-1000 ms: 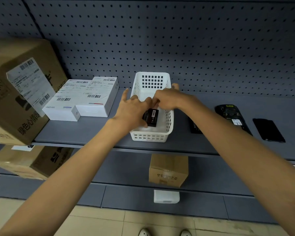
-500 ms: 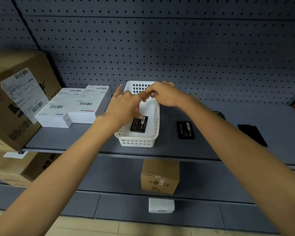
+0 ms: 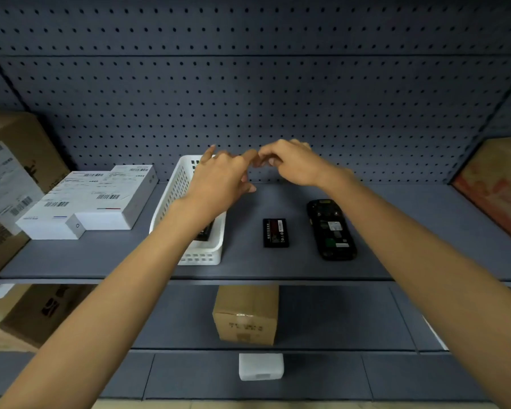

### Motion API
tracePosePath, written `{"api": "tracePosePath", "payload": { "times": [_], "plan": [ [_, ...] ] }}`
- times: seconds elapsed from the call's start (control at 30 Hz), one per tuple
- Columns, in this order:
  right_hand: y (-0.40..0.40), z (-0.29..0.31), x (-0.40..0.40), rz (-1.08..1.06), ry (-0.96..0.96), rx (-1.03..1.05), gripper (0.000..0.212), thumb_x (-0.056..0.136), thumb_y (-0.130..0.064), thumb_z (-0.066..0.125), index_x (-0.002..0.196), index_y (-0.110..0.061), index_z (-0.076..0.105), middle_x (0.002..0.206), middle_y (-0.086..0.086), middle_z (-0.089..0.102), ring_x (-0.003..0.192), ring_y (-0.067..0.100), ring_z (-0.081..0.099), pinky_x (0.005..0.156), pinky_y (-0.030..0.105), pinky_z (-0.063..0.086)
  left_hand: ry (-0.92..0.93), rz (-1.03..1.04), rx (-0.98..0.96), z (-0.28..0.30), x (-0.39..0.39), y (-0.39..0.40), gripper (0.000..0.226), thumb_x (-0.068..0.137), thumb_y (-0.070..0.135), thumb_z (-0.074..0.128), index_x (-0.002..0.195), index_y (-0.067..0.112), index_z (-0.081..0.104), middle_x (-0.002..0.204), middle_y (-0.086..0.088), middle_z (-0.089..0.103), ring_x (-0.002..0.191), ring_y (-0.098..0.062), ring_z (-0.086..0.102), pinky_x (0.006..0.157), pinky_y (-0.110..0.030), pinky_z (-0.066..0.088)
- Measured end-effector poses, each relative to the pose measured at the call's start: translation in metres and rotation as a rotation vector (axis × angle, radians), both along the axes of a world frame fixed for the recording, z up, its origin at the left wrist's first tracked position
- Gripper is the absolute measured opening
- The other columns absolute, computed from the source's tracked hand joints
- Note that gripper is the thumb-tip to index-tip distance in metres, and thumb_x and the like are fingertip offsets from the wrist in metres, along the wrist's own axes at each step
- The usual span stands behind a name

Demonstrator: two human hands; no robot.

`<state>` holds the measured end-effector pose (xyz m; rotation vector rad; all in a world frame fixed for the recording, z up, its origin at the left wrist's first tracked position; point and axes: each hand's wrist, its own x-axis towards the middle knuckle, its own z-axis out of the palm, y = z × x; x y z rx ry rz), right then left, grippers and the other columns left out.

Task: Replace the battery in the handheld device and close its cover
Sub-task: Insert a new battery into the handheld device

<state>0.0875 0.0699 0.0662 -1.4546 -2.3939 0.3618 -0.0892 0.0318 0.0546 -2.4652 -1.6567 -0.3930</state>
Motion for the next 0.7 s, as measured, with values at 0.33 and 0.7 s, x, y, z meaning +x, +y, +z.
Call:
{"api": "tracePosePath", "payload": {
  "times": [0.33, 0.7],
  "plan": [
    [-0.016, -0.017, 0.050, 0.004, 0.028, -0.081, 0.037, 0.098, 0.002, 0.044, 0.118, -0.019, 0.066, 0.122, -0.001, 0.068, 0.120, 0.015, 0.059, 0.106, 0.044, 0.044, -0.034, -0.010, -0.087, -0.013, 0.043, -0.016, 0.048, 0.084, 0.038, 0.070, 0.126, 0.022, 0.051, 0.104, 0.002, 0.071, 0.112, -0.029, 0.056, 0.104, -0.039, 0.038],
    [-0.042, -0.082, 0.055, 0.100, -0.053, -0.334, 0.059, 0.091, -0.029, 0.068, 0.143, -0.016, 0.043, 0.145, 0.004, 0.051, 0.132, 0.020, 0.049, 0.108, 0.036, 0.041, 0.043, 0.103, -0.318, -0.069, 0.042, -0.037, 0.078, 0.076, 0.053, 0.073, 0.142, 0.024, 0.043, 0.137, -0.007, 0.057, 0.125, -0.032, 0.054, 0.095, -0.044, 0.045]
  ]
}}
